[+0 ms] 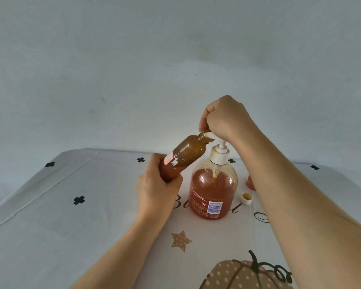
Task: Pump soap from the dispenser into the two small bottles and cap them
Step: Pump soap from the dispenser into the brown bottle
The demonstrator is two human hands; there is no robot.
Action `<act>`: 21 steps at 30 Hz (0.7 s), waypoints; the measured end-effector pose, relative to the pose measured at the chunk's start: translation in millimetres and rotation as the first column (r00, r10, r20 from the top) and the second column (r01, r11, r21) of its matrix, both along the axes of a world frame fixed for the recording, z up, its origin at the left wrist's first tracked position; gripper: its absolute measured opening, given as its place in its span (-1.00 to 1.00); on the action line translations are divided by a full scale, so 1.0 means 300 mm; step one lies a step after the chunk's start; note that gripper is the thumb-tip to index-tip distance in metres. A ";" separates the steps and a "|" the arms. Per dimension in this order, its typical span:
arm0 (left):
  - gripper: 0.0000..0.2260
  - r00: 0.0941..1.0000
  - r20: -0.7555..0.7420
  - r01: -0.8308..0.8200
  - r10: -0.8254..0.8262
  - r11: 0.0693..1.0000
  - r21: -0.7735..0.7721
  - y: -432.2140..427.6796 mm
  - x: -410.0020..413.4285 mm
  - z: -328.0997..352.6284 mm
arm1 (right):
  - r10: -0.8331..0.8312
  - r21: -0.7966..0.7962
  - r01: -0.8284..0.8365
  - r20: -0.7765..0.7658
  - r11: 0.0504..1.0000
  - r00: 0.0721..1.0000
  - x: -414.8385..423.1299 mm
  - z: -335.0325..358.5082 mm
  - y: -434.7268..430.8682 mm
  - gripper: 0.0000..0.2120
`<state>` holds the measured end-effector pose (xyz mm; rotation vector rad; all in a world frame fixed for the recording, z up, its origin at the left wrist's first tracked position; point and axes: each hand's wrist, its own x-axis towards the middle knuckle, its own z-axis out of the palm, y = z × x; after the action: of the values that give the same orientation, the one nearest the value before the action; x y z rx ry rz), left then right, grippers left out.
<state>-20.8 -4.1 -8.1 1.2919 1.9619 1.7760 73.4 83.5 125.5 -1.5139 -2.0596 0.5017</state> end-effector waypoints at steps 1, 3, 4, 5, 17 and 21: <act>-0.74 1.000 0.006 0.000 0.000 1.000 0.001 0.001 -0.002 -0.001 | 0.003 0.000 -0.003 0.002 1.000 1.000 0.000 0.000 -0.001 -0.70; -0.74 1.000 0.011 0.004 -0.004 1.000 -0.001 0.002 -0.003 -0.003 | 0.008 0.007 -0.008 0.006 1.000 1.000 0.002 -0.001 -0.003 -0.67; -0.75 1.000 0.011 0.006 -0.006 1.000 -0.002 0.002 -0.004 -0.004 | 0.013 0.010 -0.013 0.009 1.000 1.000 0.001 -0.003 -0.004 -0.65; -0.76 1.000 0.012 0.009 -0.009 1.000 -0.004 0.002 -0.005 -0.004 | 0.018 0.014 -0.018 0.012 1.000 1.000 0.000 -0.004 -0.005 -0.63; -0.71 1.000 -0.018 -0.001 0.001 1.000 0.002 0.005 -0.006 -0.011 | 0.078 -0.013 -0.077 0.117 0.997 0.990 0.003 0.004 -0.004 -0.53; -0.75 0.999 0.001 -0.033 0.033 0.999 -0.014 0.011 -0.018 -0.016 | 0.086 -0.074 -0.074 0.167 0.994 0.982 0.004 -0.019 -0.002 -0.64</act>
<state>-26.1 -0.8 -12.9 1.2610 2.0021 1.7745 74.5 83.0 119.8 -1.5651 -2.2627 0.4922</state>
